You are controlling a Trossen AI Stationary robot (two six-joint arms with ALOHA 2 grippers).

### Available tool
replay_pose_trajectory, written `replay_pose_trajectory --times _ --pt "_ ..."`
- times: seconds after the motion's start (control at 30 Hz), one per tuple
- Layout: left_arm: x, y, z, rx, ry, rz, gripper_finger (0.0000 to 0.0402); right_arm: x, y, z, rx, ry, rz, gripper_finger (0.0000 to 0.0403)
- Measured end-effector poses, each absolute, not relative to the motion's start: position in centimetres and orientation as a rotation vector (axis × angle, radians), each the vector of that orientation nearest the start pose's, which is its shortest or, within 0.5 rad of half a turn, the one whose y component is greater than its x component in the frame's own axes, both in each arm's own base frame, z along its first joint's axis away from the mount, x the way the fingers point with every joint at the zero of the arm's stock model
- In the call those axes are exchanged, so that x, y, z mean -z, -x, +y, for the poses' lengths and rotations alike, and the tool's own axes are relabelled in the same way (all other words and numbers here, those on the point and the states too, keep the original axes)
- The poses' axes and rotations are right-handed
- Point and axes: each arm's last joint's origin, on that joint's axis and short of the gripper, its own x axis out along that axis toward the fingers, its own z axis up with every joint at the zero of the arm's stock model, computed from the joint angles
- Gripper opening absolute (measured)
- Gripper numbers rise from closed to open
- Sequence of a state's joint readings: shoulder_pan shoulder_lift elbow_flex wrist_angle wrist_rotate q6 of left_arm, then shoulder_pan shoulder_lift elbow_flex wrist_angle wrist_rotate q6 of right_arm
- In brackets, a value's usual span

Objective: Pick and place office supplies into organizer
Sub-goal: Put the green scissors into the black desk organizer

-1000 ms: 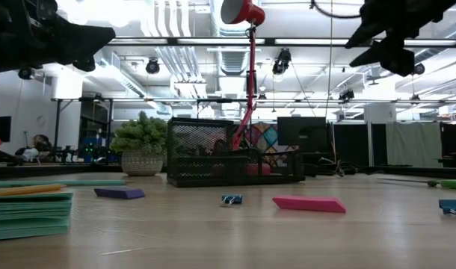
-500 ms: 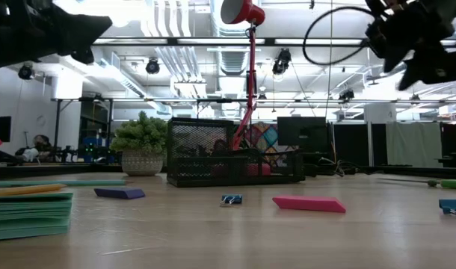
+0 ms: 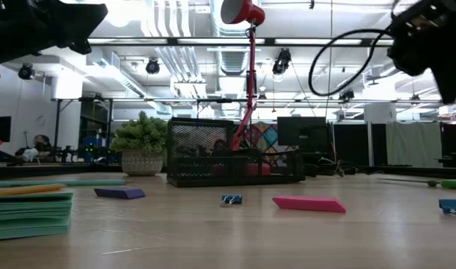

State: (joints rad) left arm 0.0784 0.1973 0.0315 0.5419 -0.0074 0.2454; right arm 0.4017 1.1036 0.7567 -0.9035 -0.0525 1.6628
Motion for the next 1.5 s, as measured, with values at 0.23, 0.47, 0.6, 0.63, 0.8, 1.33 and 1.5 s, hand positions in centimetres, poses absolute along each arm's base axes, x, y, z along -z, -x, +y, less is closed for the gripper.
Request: replay_pose_trajectory --times 0.23,0.47,0.6,0.63,0.8,1.33,1.5 --pt "-20.9 -10.2 0.8 -0.130 -0.255 -0.363 0.0022 -20.0 -17.2 9.1 0.834 -1.151 1.333 0.0166" --pt "-21.0 -10.2 0.8 -0.130 -0.254 -0.363 0.0022 -18.9 -15.8 9.7 1.035 -1.034 1.445 0.0144" --pt "-21.0 -10.2 0.8 -0.130 -0.254 -0.364 0.0022 -18.9 -15.6 9.9 1.055 -1.034 1.416 0.0130" --pt "-21.0 -10.2 0.8 -0.131 -0.254 -0.364 0.0022 -18.9 -15.6 10.0 1.059 -1.023 1.397 0.0126" --pt "-21.0 -10.3 0.8 -0.130 -0.254 -0.362 0.0022 -18.2 -15.8 10.3 1.090 -0.948 1.351 0.0115" --pt "-21.0 -10.3 0.8 -0.130 -0.254 -0.360 0.0022 -15.5 -15.0 10.1 1.127 -0.891 1.467 0.0116" --pt "-21.0 -10.3 0.8 -0.130 -0.253 -0.360 0.0022 -15.5 -14.7 9.8 1.068 -0.935 1.418 0.0135"
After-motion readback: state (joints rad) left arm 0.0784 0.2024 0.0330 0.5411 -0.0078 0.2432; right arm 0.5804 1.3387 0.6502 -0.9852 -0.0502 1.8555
